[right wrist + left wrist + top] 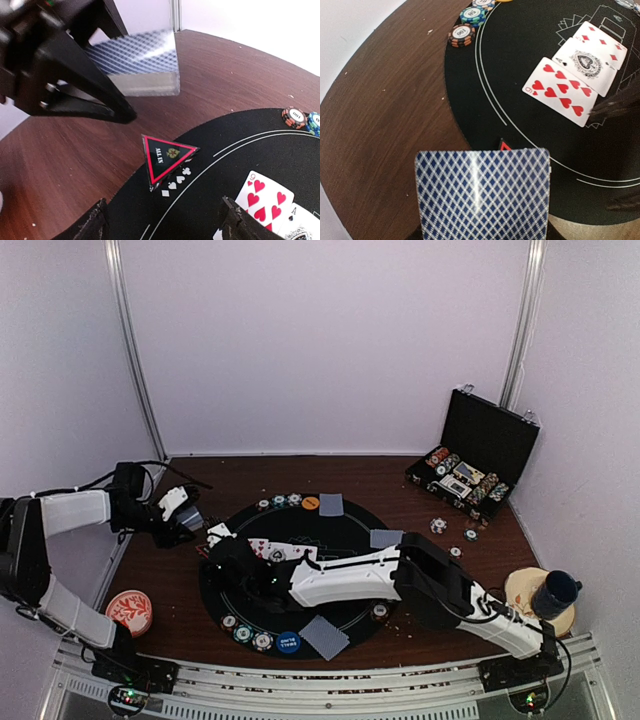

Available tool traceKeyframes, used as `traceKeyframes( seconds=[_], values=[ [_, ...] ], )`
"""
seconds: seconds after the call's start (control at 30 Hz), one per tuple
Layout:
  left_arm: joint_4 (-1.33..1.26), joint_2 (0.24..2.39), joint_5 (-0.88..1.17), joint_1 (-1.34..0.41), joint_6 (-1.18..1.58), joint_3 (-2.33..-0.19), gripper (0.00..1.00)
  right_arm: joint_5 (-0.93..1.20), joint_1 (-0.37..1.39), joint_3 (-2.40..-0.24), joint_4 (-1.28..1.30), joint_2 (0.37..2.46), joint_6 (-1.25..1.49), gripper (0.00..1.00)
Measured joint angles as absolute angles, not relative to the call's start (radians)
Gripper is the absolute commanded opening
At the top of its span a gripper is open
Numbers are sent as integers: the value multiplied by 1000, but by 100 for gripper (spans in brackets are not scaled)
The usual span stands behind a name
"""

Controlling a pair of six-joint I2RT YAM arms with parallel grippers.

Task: Distribute texas hold em gaming equipment
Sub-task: Move the all-in button on the poker table mat.

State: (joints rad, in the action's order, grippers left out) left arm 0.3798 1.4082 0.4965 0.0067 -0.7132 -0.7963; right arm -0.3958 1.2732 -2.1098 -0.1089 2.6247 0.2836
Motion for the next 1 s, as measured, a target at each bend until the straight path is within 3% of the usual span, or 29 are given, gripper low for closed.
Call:
traceKeyframes(
  seconds=[0.57,1.0],
  values=[
    [277,1672,329,12,-641,-943,11,-329,1318,-1651,-215,2181,328,80],
    [270,1717,290,-32,-660,-936,11,-385,1319,-1399,-245,2032,352,84]
  ],
)
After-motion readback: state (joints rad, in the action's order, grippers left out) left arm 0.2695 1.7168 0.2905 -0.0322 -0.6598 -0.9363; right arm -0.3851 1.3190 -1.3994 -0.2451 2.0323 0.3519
